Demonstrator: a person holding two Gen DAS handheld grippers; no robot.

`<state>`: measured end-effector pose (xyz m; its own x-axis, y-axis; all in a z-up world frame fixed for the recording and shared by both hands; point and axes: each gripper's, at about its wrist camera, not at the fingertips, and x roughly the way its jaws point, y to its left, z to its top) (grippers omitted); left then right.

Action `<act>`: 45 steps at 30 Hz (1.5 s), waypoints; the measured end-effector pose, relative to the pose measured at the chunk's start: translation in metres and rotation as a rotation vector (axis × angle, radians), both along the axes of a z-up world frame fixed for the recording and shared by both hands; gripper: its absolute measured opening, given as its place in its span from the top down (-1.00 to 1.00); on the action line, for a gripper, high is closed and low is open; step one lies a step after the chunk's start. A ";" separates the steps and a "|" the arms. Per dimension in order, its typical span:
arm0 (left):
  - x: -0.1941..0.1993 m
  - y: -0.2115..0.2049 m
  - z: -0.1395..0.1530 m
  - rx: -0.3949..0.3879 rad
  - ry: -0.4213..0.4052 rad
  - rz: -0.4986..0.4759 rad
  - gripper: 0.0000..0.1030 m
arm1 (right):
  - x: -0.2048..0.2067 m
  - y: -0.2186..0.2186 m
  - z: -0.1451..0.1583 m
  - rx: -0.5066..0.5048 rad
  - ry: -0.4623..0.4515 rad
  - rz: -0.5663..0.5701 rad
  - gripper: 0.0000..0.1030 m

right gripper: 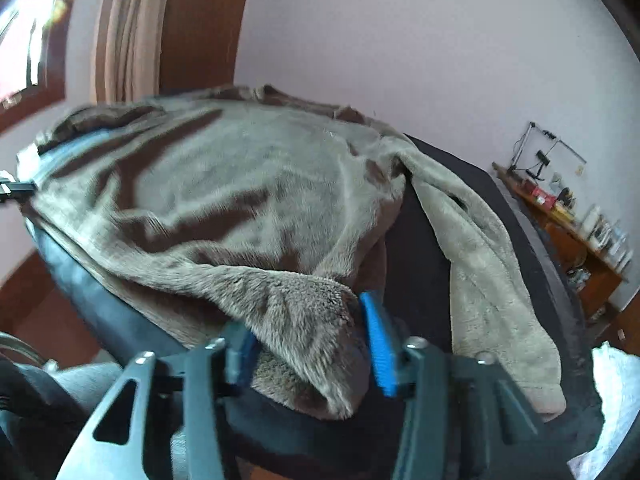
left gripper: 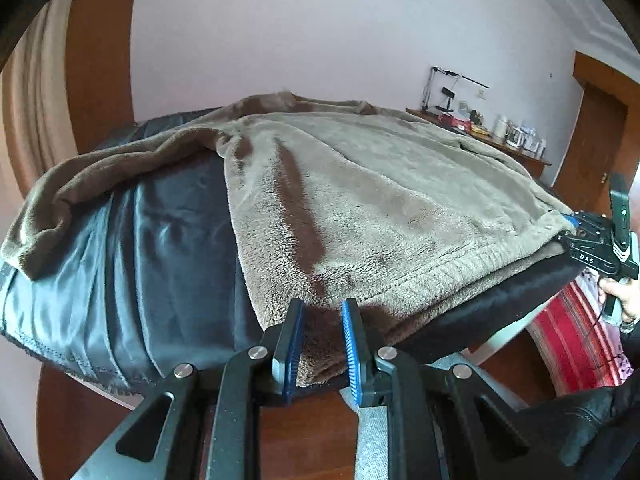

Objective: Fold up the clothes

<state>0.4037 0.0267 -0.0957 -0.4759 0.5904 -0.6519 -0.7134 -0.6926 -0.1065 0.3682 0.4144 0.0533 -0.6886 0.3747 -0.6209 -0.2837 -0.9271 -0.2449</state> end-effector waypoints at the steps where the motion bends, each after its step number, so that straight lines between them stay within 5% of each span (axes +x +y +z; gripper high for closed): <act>1: 0.004 0.002 0.000 -0.023 0.025 -0.003 0.61 | 0.000 -0.002 -0.002 0.033 -0.004 -0.010 0.20; 6: 0.016 0.011 0.001 -0.093 0.088 -0.030 0.61 | 0.014 0.005 0.013 0.087 0.089 -0.083 0.23; 13: 0.023 0.008 0.001 -0.092 0.098 -0.043 0.60 | 0.014 0.036 0.018 -0.114 0.177 -0.123 0.23; 26: 0.040 0.011 0.000 -0.104 0.156 -0.106 0.60 | 0.027 0.065 0.010 -0.262 0.245 -0.231 0.23; 34: 0.041 0.019 -0.004 -0.111 0.241 -0.013 0.60 | 0.028 0.068 0.009 -0.299 0.247 -0.241 0.23; 41: 0.055 0.032 -0.009 -0.194 0.308 -0.099 0.60 | 0.028 0.069 0.012 -0.274 0.236 -0.253 0.00; 45: 0.049 0.024 -0.006 -0.167 0.279 -0.066 0.60 | 0.029 0.069 0.014 -0.264 0.246 -0.262 -0.28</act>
<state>0.4530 0.0507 -0.1021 -0.6140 0.5216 -0.5924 -0.7429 -0.6355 0.2105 0.3974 0.4836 0.0671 -0.7309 0.4066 -0.5482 -0.5375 -0.8379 0.0951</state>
